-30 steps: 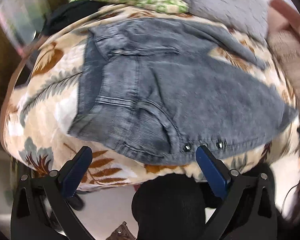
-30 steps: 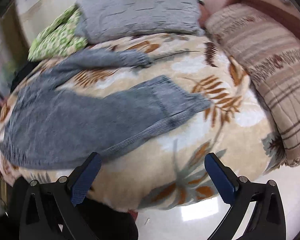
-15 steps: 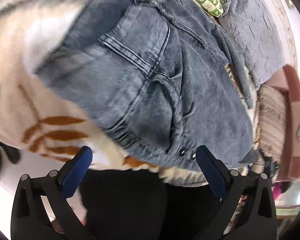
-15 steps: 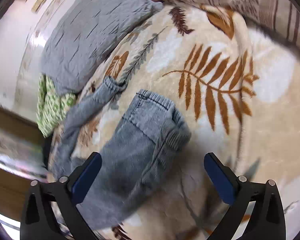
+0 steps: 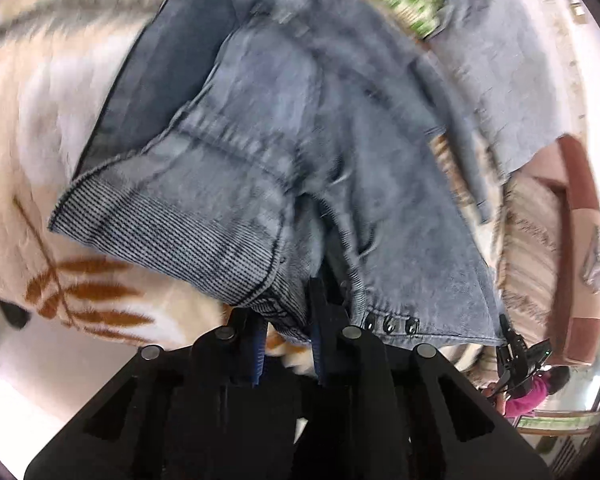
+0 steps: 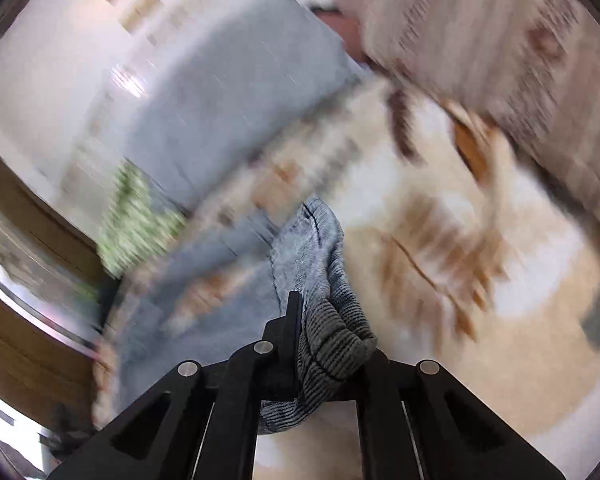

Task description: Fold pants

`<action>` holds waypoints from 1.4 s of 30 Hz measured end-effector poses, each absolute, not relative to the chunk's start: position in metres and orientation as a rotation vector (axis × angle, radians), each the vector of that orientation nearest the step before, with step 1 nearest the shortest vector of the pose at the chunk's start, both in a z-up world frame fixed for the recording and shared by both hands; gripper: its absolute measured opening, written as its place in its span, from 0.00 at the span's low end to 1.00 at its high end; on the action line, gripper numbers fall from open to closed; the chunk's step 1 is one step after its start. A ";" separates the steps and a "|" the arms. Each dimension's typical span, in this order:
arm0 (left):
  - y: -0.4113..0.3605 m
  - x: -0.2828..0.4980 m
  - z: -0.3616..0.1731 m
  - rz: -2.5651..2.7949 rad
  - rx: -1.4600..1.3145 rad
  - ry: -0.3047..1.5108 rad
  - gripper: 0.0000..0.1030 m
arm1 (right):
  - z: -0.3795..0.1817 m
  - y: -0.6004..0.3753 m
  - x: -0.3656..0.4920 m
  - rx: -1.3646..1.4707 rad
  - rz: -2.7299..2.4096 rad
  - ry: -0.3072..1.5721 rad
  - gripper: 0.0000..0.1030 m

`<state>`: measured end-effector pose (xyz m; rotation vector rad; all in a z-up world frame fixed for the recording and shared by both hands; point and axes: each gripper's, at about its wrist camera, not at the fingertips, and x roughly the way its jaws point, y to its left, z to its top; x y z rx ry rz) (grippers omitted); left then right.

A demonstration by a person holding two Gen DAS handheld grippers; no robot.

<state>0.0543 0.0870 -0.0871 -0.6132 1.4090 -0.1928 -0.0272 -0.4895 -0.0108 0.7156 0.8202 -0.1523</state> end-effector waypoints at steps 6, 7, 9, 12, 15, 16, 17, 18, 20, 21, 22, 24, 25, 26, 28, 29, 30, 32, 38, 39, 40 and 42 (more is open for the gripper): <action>0.103 0.035 -0.081 -0.241 -0.562 1.398 0.24 | -0.054 -0.497 -0.063 0.708 -0.225 0.958 0.28; 0.104 0.033 -0.071 -0.278 -0.510 1.373 0.26 | -0.048 -0.500 -0.069 0.698 -0.237 0.941 0.32; 0.107 0.028 -0.053 -0.332 -0.422 1.318 0.38 | -0.024 -0.512 -0.074 0.660 -0.277 0.875 0.43; 0.117 0.042 -0.026 -0.290 -0.369 1.242 0.56 | 0.007 -0.523 -0.060 0.614 -0.277 0.817 0.47; 0.123 0.076 -0.023 -0.204 -0.381 1.221 0.62 | 0.019 -0.514 -0.015 0.594 -0.206 0.821 0.54; 0.125 0.090 -0.025 -0.177 -0.391 1.224 0.62 | 0.017 -0.506 0.003 0.602 -0.175 0.830 0.55; 0.128 0.108 -0.029 -0.149 -0.401 1.236 0.62 | 0.013 -0.501 0.018 0.608 -0.149 0.839 0.57; 0.131 0.123 -0.033 -0.128 -0.412 1.252 0.62 | 0.007 -0.493 0.040 0.609 -0.115 0.860 0.57; 0.137 0.146 -0.040 -0.120 -0.447 1.267 0.62 | -0.007 -0.475 0.076 0.608 -0.073 0.898 0.58; 0.141 0.159 -0.042 -0.118 -0.460 1.267 0.62 | -0.013 -0.471 0.091 0.612 -0.062 0.910 0.58; 0.142 0.173 -0.045 -0.108 -0.465 1.272 0.62 | -0.019 -0.468 0.111 0.621 -0.045 0.920 0.58; 0.140 0.195 -0.050 -0.084 -0.469 1.276 0.62 | -0.026 -0.466 0.142 0.622 -0.044 0.927 0.62; 0.139 0.201 -0.053 -0.076 -0.474 1.278 0.62 | -0.032 -0.466 0.150 0.619 -0.043 0.931 0.64; 0.140 0.212 -0.059 -0.067 -0.492 1.285 0.62 | -0.037 -0.466 0.167 0.617 -0.045 0.941 0.65; 0.142 0.227 -0.070 -0.054 -0.533 1.306 0.62 | -0.048 -0.466 0.191 0.621 -0.036 0.959 0.66; 0.143 0.234 -0.077 -0.045 -0.558 1.322 0.62 | -0.057 -0.464 0.204 0.629 -0.010 0.980 0.66; 0.144 0.238 -0.082 -0.036 -0.567 1.332 0.62 | -0.064 -0.463 0.212 0.628 0.008 1.000 0.65; 0.141 0.245 -0.084 -0.018 -0.552 1.340 0.62 | -0.074 -0.449 0.229 0.564 0.061 1.040 0.49; 0.131 0.265 -0.065 -0.057 -0.477 1.290 0.64 | -0.014 -0.416 0.277 0.124 0.079 0.978 0.08; 0.132 0.269 -0.066 -0.051 -0.478 1.284 0.64 | 0.002 -0.428 0.293 0.144 0.042 0.927 0.07; 0.132 0.275 -0.068 -0.042 -0.478 1.282 0.64 | 0.009 -0.435 0.304 0.156 0.013 0.901 0.07; 0.132 0.284 -0.075 -0.011 -0.473 1.293 0.64 | 0.014 -0.455 0.336 0.222 -0.037 0.866 0.12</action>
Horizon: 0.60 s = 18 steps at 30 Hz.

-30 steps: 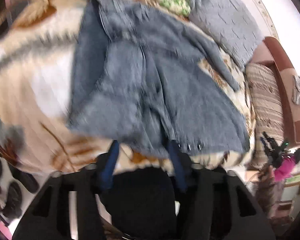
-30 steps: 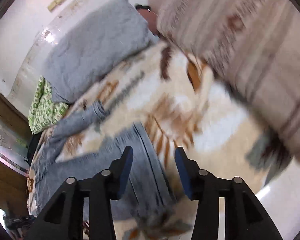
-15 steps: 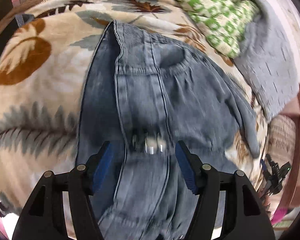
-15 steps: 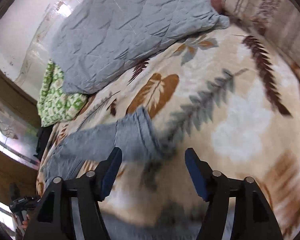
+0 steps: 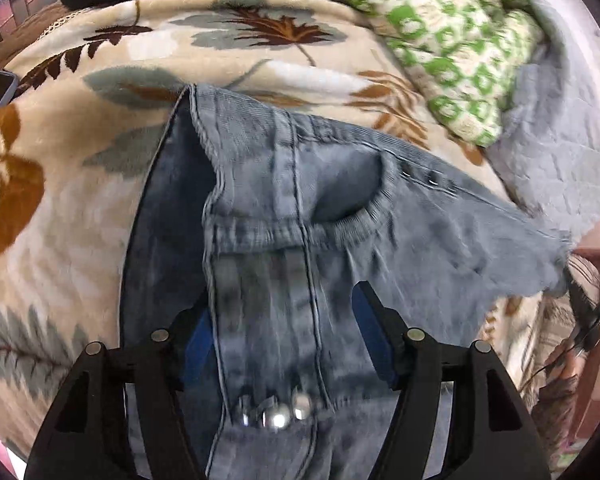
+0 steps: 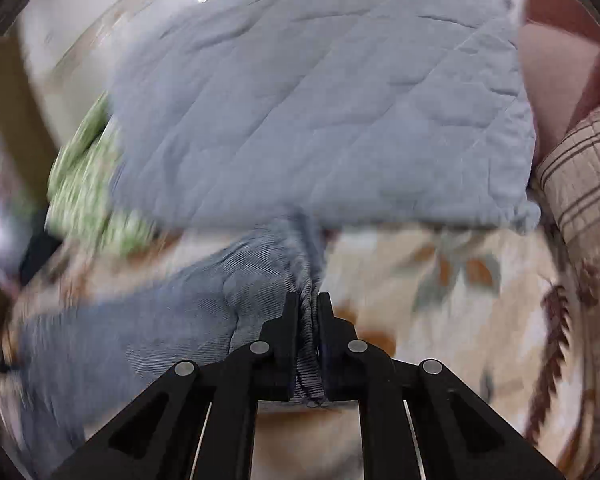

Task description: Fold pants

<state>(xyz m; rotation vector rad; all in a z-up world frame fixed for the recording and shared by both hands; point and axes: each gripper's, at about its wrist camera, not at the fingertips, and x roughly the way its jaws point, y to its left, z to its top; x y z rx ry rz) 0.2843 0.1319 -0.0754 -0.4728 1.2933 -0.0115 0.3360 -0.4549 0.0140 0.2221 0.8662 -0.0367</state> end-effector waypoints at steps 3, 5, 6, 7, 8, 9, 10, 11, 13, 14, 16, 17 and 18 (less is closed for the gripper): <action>0.134 0.290 -0.084 0.009 -0.474 1.319 0.64 | -0.010 -0.472 0.373 0.278 -0.211 0.901 0.21; 0.141 0.286 -0.075 -0.008 -0.486 1.304 0.64 | -0.025 -0.488 0.370 0.417 -0.188 0.896 0.24; 0.148 0.282 -0.068 -0.016 -0.500 1.276 0.64 | -0.030 -0.494 0.361 0.466 -0.169 0.871 0.32; 0.157 0.278 -0.062 -0.017 -0.520 1.249 0.64 | -0.034 -0.497 0.354 0.488 -0.151 0.869 0.37; 0.164 0.277 -0.059 -0.012 -0.544 1.236 0.64 | -0.038 -0.499 0.348 0.502 -0.132 0.878 0.44; 0.170 0.275 -0.059 -0.011 -0.574 1.235 0.66 | -0.044 -0.500 0.340 0.513 -0.116 0.894 0.47; 0.175 0.272 -0.061 -0.012 -0.611 1.241 0.66 | -0.050 -0.500 0.333 0.527 -0.104 0.911 0.48; 0.177 0.270 -0.064 -0.010 -0.636 1.251 0.67 | -0.057 -0.501 0.326 0.551 -0.096 0.922 0.49; 0.176 0.265 -0.075 -0.022 -0.666 1.281 0.67 | -0.071 -0.507 0.308 0.670 -0.066 0.925 0.49; 0.173 0.264 -0.080 -0.026 -0.663 1.295 0.67 | -0.078 -0.510 0.302 0.739 -0.045 0.914 0.49; 0.165 0.261 -0.087 -0.034 -0.642 1.311 0.67 | -0.088 -0.510 0.297 0.838 -0.010 0.877 0.49; 0.162 0.260 -0.086 -0.029 -0.615 1.301 0.71 | -0.092 -0.509 0.296 0.860 0.000 0.867 0.49; 0.158 0.259 -0.085 -0.031 -0.596 1.294 0.75 | -0.099 -0.506 0.299 0.885 0.007 0.867 0.50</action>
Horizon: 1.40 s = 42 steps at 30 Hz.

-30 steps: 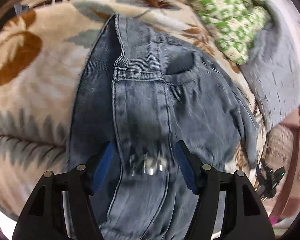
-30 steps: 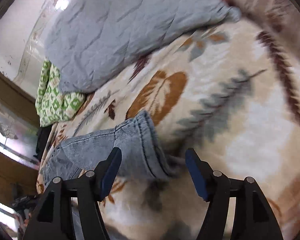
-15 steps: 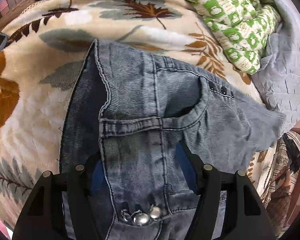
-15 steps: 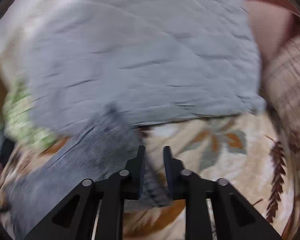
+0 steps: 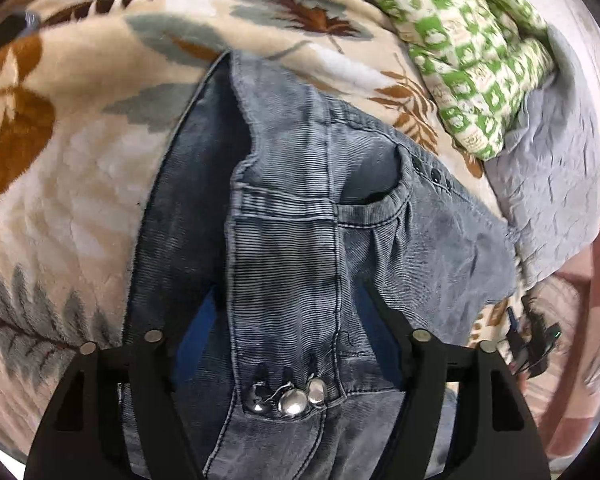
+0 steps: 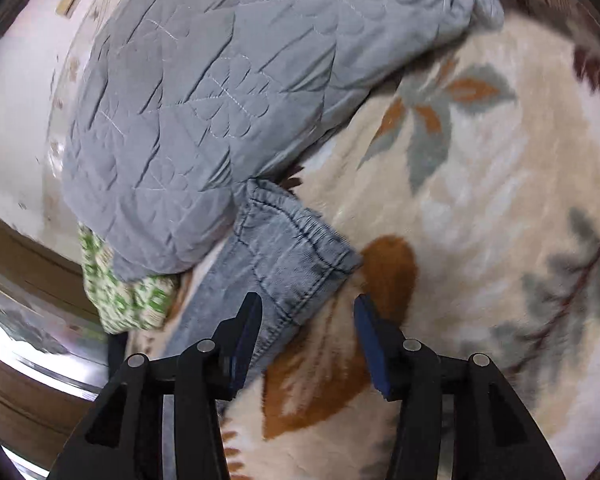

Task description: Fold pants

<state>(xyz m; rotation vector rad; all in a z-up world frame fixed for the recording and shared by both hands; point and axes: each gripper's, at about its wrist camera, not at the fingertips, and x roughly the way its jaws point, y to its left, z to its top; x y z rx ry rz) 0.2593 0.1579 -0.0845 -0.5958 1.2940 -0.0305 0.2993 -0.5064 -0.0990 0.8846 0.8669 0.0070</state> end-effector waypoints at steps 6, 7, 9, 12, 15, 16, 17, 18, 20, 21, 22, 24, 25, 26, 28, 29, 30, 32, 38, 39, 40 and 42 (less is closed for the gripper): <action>0.146 0.265 -0.083 -0.053 -0.579 1.307 0.75 | -0.123 -0.499 0.321 0.999 0.015 0.820 0.45; 0.145 0.265 -0.081 -0.065 -0.593 1.305 0.75 | -0.119 -0.496 0.328 0.971 0.000 0.830 0.35; 0.143 0.264 -0.074 -0.095 -0.604 1.282 0.75 | -0.102 -0.494 0.330 0.921 0.002 0.822 0.07; 0.135 0.265 -0.072 -0.084 -0.547 1.265 0.75 | -0.064 -0.495 0.316 0.819 0.008 0.724 0.06; 0.123 0.274 -0.092 -0.031 -0.466 1.320 0.74 | -0.078 -0.493 0.317 0.719 -0.066 0.838 0.07; 0.118 0.273 -0.090 -0.026 -0.434 1.307 0.74 | -0.092 -0.492 0.320 0.678 -0.103 0.911 0.07; 0.112 0.271 -0.086 -0.021 -0.396 1.302 0.74 | -0.104 -0.491 0.322 0.663 -0.122 0.973 0.07; 0.111 0.270 -0.083 -0.032 -0.387 1.305 0.74 | -0.111 -0.491 0.320 0.670 -0.132 0.987 0.10; 0.117 0.264 -0.077 -0.050 -0.405 1.323 0.74 | -0.101 -0.494 0.310 0.717 -0.122 0.930 0.22; 0.125 0.260 -0.072 -0.049 -0.427 1.320 0.74 | -0.093 -0.495 0.306 0.713 -0.121 0.927 0.28; 0.136 0.256 -0.064 -0.049 -0.458 1.303 0.74 | -0.089 -0.496 0.303 0.705 -0.118 0.925 0.31; 0.160 0.250 -0.047 -0.026 -0.512 1.259 0.74 | -0.070 -0.501 0.295 0.657 -0.115 0.916 0.38; 0.170 0.248 -0.040 -0.016 -0.543 1.239 0.74 | -0.059 -0.504 0.291 0.619 -0.113 0.912 0.40; 0.184 0.246 -0.031 -0.002 -0.580 1.217 0.74 | -0.053 -0.506 0.289 0.594 -0.115 0.908 0.42; 0.199 0.248 -0.023 0.005 -0.628 1.213 0.75 | -0.033 -0.512 0.284 0.538 -0.127 0.896 0.50; 0.202 0.251 -0.022 0.009 -0.636 1.219 0.75 | -0.025 -0.513 0.285 0.525 -0.124 0.891 0.53; 0.202 0.254 -0.022 0.015 -0.638 1.229 0.75 | -0.018 -0.514 0.285 0.514 -0.124 0.885 0.57; 0.200 0.259 -0.026 0.010 -0.635 1.254 0.75 | -0.006 -0.515 0.288 0.499 -0.109 0.877 0.60; 0.188 0.290 -0.049 0.025 -0.652 1.312 0.75 | -0.005 -0.483 0.339 0.403 -0.038 0.935 0.74; 0.191 0.297 -0.053 0.044 -0.656 1.309 0.75 | -0.011 -0.477 0.349 0.388 -0.032 0.951 0.74; 0.195 0.302 -0.056 0.058 -0.664 1.306 0.75 | -0.020 -0.469 0.364 0.370 -0.025 0.972 0.74; 0.206 0.314 -0.064 0.085 -0.684 1.311 0.75 | -0.035 -0.460 0.382 0.346 -0.027 0.991 0.74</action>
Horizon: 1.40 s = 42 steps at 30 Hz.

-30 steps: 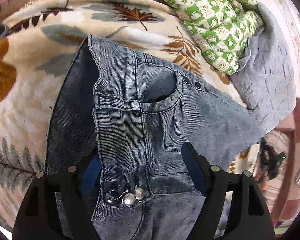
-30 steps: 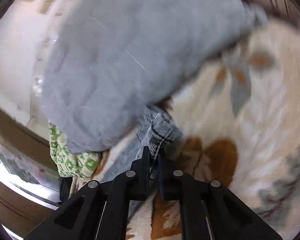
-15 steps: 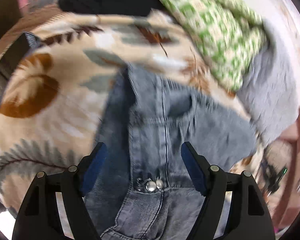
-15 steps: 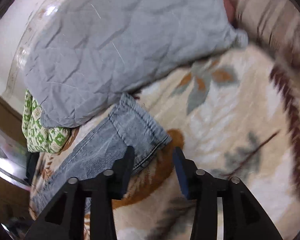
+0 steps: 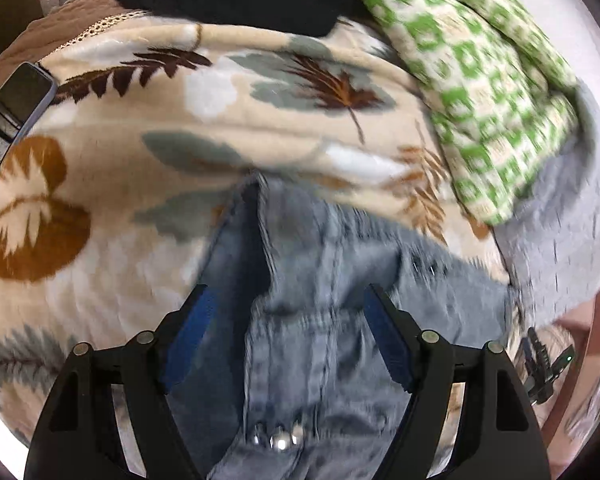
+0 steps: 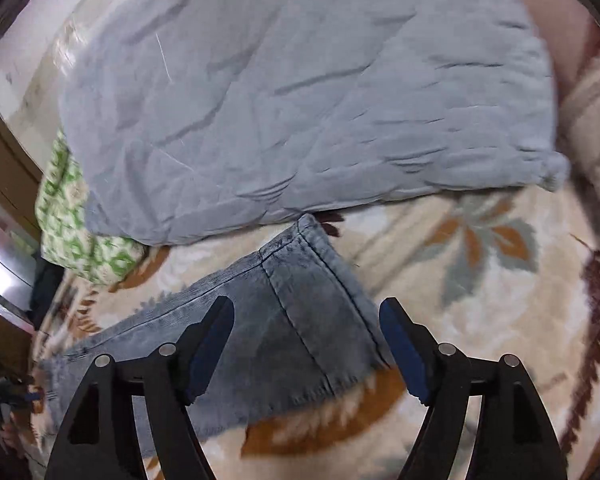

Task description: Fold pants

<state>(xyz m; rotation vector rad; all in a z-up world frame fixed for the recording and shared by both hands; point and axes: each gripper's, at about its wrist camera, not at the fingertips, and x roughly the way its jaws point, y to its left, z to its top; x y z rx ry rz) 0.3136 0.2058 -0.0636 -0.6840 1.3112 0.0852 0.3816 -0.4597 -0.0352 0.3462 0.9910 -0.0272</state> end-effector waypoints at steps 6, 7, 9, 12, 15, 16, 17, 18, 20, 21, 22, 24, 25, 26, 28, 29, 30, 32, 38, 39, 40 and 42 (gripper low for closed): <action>0.226 0.343 -0.081 0.080 -0.683 1.323 0.75 | -0.074 -0.446 0.444 0.282 -0.063 1.016 0.74; 0.225 0.347 -0.086 0.101 -0.708 1.362 0.75 | -0.079 -0.446 0.450 0.283 -0.063 1.023 0.74; 0.219 0.354 -0.098 0.044 -0.725 1.387 0.75 | -0.090 -0.443 0.463 0.291 -0.052 1.039 0.75; 0.203 0.359 -0.103 -0.008 -0.669 1.393 0.88 | -0.112 -0.433 0.476 0.259 -0.043 1.097 0.80; 0.191 0.358 -0.098 -0.096 -0.673 1.376 0.87 | -0.115 -0.420 0.474 0.141 -0.059 1.084 0.74; 0.187 0.358 -0.097 -0.112 -0.686 1.397 0.84 | -0.113 -0.419 0.472 0.128 -0.065 1.081 0.69; 0.180 0.356 -0.093 -0.133 -0.663 1.391 0.69 | -0.111 -0.419 0.469 0.125 -0.064 1.075 0.53; 0.172 0.354 -0.088 -0.139 -0.611 1.384 0.45 | -0.108 -0.420 0.466 0.137 -0.049 1.069 0.38; 0.155 0.352 -0.077 -0.103 -0.466 1.362 0.16 | -0.098 -0.415 0.457 0.103 -0.046 1.052 0.21; 0.148 0.349 -0.071 -0.063 -0.407 1.356 0.06 | -0.094 -0.412 0.453 0.084 -0.045 1.046 0.19; 0.144 0.346 -0.066 -0.028 -0.371 1.349 0.04 | -0.087 -0.409 0.445 0.064 -0.050 1.029 0.18; 0.141 0.339 -0.052 0.028 -0.323 1.304 0.01 | -0.073 -0.408 0.432 0.068 -0.052 0.990 0.17; 0.141 0.335 -0.044 0.053 -0.303 1.275 0.01 | -0.067 -0.409 0.427 0.075 -0.053 0.976 0.17; 0.143 0.328 -0.032 0.076 -0.276 1.233 0.01 | -0.055 -0.412 0.416 0.098 -0.053 0.949 0.17; 0.142 0.317 -0.013 0.095 -0.252 1.195 0.01 | -0.040 -0.419 0.401 0.131 -0.045 0.921 0.17; 0.142 0.308 -0.003 0.101 -0.242 1.170 0.01 | -0.028 -0.421 0.388 0.144 -0.043 0.901 0.17; 0.140 0.301 0.005 0.107 -0.224 1.149 0.01 | -0.019 -0.422 0.377 0.154 -0.043 0.888 0.17; 0.135 0.287 0.019 0.116 -0.196 1.110 0.02 | -0.003 -0.426 0.361 0.171 -0.043 0.868 0.17; 0.117 0.240 0.061 0.133 -0.197 1.059 0.02 | 0.034 -0.423 0.290 0.232 -0.051 0.817 0.17; 0.115 0.232 0.066 0.134 -0.200 1.047 0.02 | 0.039 -0.423 0.279 0.237 -0.054 0.808 0.17; 0.113 0.226 0.070 0.134 -0.204 1.038 0.02 | 0.044 -0.423 0.264 0.247 -0.056 0.799 0.17; 0.112 0.209 0.078 0.135 -0.217 1.021 0.02 | 0.052 -0.427 0.237 0.280 -0.058 0.785 0.17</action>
